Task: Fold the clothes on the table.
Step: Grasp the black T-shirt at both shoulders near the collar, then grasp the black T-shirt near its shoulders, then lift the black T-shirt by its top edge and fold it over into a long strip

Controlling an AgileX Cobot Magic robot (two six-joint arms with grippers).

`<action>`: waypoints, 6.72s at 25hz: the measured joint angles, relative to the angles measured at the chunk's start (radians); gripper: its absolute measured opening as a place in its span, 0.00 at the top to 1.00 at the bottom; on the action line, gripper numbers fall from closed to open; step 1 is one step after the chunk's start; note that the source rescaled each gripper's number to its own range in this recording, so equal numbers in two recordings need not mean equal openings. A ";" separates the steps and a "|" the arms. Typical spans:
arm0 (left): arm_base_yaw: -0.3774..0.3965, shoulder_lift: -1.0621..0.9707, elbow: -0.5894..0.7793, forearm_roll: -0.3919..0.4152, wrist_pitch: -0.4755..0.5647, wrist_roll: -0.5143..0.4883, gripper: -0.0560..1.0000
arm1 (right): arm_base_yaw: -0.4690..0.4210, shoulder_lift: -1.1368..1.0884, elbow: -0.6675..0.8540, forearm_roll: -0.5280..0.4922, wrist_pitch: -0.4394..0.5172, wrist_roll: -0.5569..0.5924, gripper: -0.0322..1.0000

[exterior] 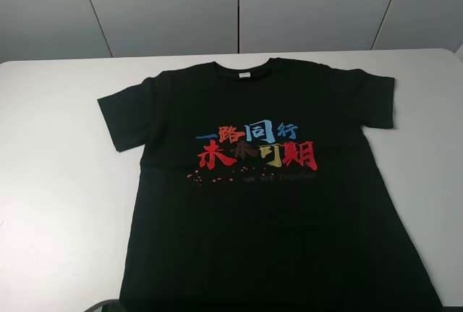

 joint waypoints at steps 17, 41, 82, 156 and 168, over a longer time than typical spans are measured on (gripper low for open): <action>0.000 0.468 -0.231 -0.075 -0.024 0.155 0.00 | 0.000 0.346 -0.101 0.030 -0.112 -0.059 0.01; -0.394 1.621 -0.419 -0.002 -0.305 0.606 0.00 | 0.015 1.477 -0.492 0.267 -0.181 -0.577 0.01; -0.615 2.098 -0.685 0.126 -0.279 0.617 0.08 | 0.020 1.497 -0.493 0.267 -0.180 -0.597 0.01; -0.618 2.104 -0.689 0.239 -0.296 0.547 0.94 | 0.161 2.057 -0.600 -0.020 -0.334 -0.878 0.93; -0.618 2.127 -0.756 0.237 -0.275 0.452 0.95 | 0.174 2.023 -0.590 -0.001 -0.320 -0.886 0.97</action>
